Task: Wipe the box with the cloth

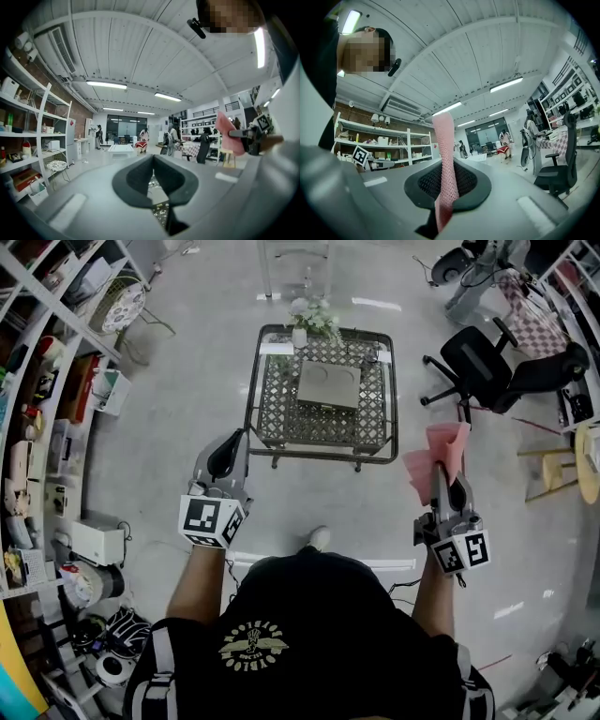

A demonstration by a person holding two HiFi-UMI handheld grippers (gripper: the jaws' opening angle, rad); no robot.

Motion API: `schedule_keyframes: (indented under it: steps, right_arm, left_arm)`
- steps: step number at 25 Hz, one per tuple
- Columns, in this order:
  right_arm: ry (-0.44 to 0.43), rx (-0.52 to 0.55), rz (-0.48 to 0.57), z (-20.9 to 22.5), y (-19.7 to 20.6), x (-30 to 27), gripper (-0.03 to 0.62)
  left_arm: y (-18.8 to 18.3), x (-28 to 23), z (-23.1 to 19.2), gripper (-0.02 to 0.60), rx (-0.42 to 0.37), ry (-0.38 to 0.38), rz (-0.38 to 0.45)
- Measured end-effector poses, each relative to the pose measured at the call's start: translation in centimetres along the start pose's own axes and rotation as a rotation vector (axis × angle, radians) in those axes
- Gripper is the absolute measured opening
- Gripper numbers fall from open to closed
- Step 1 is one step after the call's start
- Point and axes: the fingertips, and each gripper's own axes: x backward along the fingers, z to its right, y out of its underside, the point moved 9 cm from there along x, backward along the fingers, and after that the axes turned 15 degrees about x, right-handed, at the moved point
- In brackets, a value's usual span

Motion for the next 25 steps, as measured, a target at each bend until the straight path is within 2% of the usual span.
schedule_keyframes:
  steps: [5, 12, 18, 25]
  right_arm:
    - [-0.028, -0.011, 0.014, 3.1, 1.0, -1.2, 0.018]
    - [-0.074, -0.005, 0.032, 3.7, 1.3, -2.5, 0.018]
    - [-0.066, -0.019, 0.043, 2.9, 1.3, -3.1, 0.018]
    - [-0.031, -0.007, 0.045, 2.7, 0.8, -5.1, 0.018]
  left_arm:
    - [1.3, -1.8, 1.2, 0.000, 0.029, -0.026, -0.009]
    - [1.2, -1.3, 1.2, 0.000, 0.028, -0.076, 0.009]
    - [0.0, -1.3, 0.9, 0.000, 0.017, -0.021, 0.035]
    - [-0.8, -4.5, -0.8, 0.000, 0.017, 0.014, 0.020]
